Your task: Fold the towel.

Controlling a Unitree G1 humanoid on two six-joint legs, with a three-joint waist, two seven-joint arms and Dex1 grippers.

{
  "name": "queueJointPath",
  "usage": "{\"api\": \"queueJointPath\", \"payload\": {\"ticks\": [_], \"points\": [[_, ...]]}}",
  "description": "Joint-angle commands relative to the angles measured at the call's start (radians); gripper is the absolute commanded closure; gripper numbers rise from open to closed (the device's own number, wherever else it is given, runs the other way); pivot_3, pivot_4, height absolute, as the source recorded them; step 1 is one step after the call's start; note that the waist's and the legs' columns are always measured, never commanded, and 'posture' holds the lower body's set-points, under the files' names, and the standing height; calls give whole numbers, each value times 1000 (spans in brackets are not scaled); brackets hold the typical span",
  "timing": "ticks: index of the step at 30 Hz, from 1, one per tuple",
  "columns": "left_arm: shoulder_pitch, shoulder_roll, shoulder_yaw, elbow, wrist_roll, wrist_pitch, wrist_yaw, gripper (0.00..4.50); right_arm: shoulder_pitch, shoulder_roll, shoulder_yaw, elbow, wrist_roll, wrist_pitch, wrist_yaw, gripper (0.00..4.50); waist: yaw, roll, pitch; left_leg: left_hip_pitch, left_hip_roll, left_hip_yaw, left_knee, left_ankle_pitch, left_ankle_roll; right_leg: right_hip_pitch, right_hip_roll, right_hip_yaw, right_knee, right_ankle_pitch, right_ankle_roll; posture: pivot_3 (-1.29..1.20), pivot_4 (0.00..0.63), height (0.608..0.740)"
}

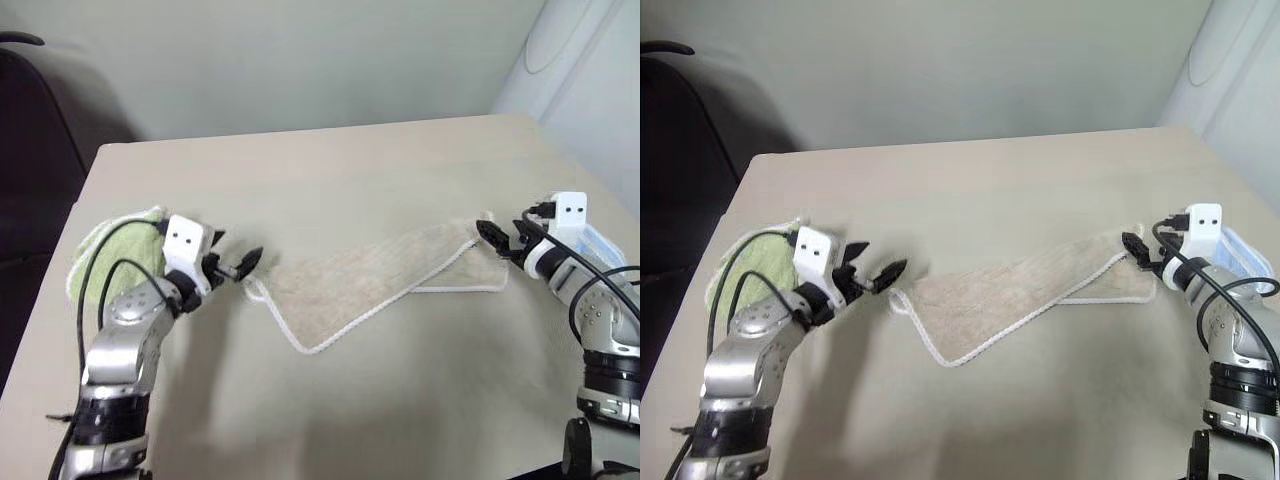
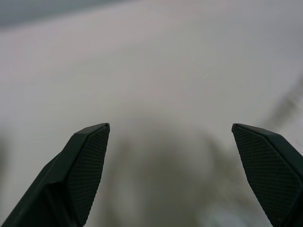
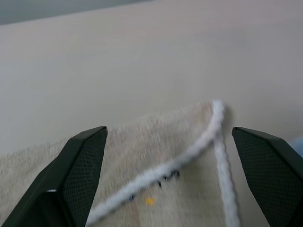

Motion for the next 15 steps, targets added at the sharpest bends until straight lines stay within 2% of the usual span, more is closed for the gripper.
{"api": "queueJointPath", "payload": {"ticks": [1, 4, 15], "points": [[25, 39, 33, -64, -19, 27, -9, 0, -5, -21, -48, -43, 18, -16, -4, 48, 0, 0, 0, 0, 0, 0, 0, 0, 0, 0, 0, 0, 1, 0, -1, 0, 150, 735], [28, 47, 20, -66, -16, 15, -10, 0, 1, -7, -45, -53, 18, -19, -10, 48, 3, 0, 0, 2, 0, 0, 0, 0, 0, 1, 0, 0, 5, -6, -10, 0, 150, 735], [-91, 29, -75, 5, 12, -6, -33, 0, 31, 5, -85, -129, 51, 41, -57, 48, 6, 0, 0, 3, -1, -1, 1, 1, -1, 2, 0, 0, 6, -3, -11, 0, 150, 735]]}}
